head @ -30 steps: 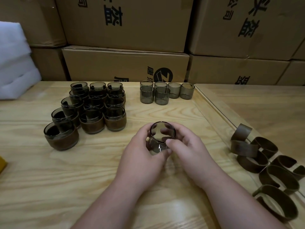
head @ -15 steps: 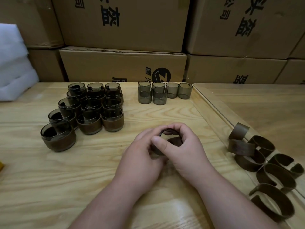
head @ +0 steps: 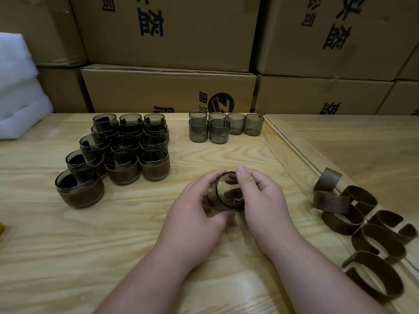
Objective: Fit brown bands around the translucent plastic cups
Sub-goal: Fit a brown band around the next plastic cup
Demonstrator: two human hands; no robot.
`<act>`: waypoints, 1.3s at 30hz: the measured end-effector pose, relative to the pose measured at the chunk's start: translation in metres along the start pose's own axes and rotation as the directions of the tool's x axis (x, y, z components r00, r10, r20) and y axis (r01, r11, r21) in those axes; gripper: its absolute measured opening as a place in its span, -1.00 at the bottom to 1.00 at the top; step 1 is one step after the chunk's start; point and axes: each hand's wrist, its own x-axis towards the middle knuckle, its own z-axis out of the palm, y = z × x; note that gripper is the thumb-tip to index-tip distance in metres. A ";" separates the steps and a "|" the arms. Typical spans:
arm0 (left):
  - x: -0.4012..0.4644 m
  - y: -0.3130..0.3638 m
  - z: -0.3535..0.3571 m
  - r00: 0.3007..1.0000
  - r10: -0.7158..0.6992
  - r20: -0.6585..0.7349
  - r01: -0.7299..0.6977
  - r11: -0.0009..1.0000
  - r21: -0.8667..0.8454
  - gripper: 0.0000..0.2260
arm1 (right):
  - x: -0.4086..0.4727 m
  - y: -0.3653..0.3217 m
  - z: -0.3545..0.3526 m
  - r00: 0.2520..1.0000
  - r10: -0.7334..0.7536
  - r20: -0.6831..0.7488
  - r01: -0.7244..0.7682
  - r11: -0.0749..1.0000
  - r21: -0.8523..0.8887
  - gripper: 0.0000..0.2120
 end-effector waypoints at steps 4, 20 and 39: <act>0.000 -0.001 0.000 0.999 -0.027 -0.024 0.026 0.999 -0.030 -0.34 | 0.002 0.002 0.001 1.000 0.020 0.007 -0.021 0.999 0.043 -0.73; 0.003 0.001 -0.001 0.991 -0.102 -0.082 0.093 0.990 -0.106 -0.33 | 0.000 -0.005 0.002 0.957 -0.053 0.284 0.033 0.997 0.076 -0.57; 0.002 0.006 -0.005 0.995 -0.097 -0.027 0.094 0.990 -0.105 -0.37 | 0.000 -0.009 0.000 0.990 0.082 0.117 -0.101 0.981 0.166 -0.76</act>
